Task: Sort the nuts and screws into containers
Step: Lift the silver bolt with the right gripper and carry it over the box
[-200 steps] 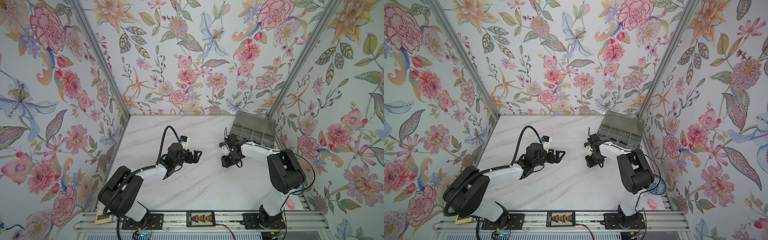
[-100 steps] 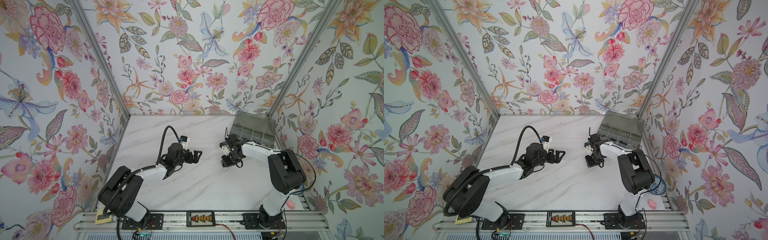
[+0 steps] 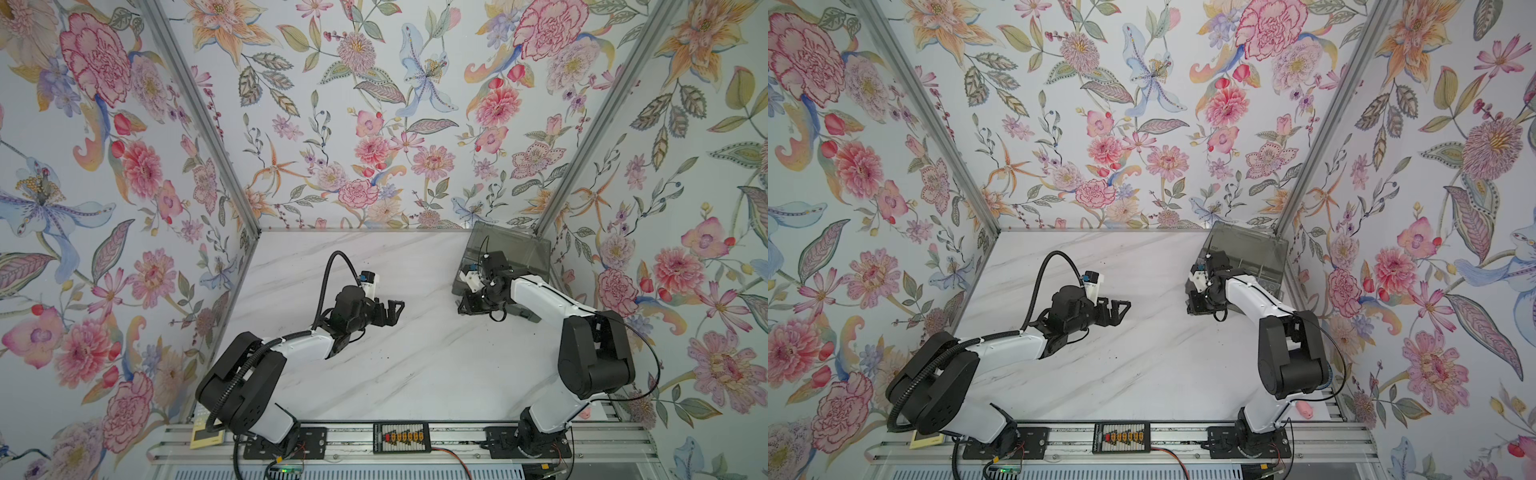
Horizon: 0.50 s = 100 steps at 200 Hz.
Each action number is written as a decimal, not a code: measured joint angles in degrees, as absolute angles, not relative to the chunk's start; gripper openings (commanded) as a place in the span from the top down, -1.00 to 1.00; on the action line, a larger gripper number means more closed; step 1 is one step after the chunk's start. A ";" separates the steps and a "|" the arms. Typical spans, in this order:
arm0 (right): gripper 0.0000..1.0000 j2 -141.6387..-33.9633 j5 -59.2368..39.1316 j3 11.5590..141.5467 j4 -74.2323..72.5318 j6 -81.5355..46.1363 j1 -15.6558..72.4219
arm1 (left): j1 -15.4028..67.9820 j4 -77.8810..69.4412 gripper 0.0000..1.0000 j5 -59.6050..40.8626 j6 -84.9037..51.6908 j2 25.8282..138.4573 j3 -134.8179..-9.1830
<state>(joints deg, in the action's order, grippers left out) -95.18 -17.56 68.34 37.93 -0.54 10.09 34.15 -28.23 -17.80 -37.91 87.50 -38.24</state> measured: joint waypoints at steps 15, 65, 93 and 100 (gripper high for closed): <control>0.97 -94.00 -16.99 70.06 37.89 -1.02 6.57 | 34.15 -28.25 -0.99 -17.80 -37.91 87.50 -38.24; 0.97 -92.90 -13.96 72.71 37.85 -2.46 -5.28 | 34.15 -28.36 -0.99 -17.80 -37.93 87.50 -38.24; 0.97 -94.54 -12.36 72.71 37.91 -2.44 -9.26 | 34.15 -28.36 -0.99 -17.82 -37.93 87.50 -38.24; 0.98 -95.26 -11.99 72.71 37.91 -2.44 -9.76 | 34.15 -28.36 -0.99 -17.82 -37.93 87.50 -38.24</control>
<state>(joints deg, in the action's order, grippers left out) -95.26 -11.99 72.71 37.91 -2.44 -9.76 34.15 -28.36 -17.82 -37.93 87.50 -38.24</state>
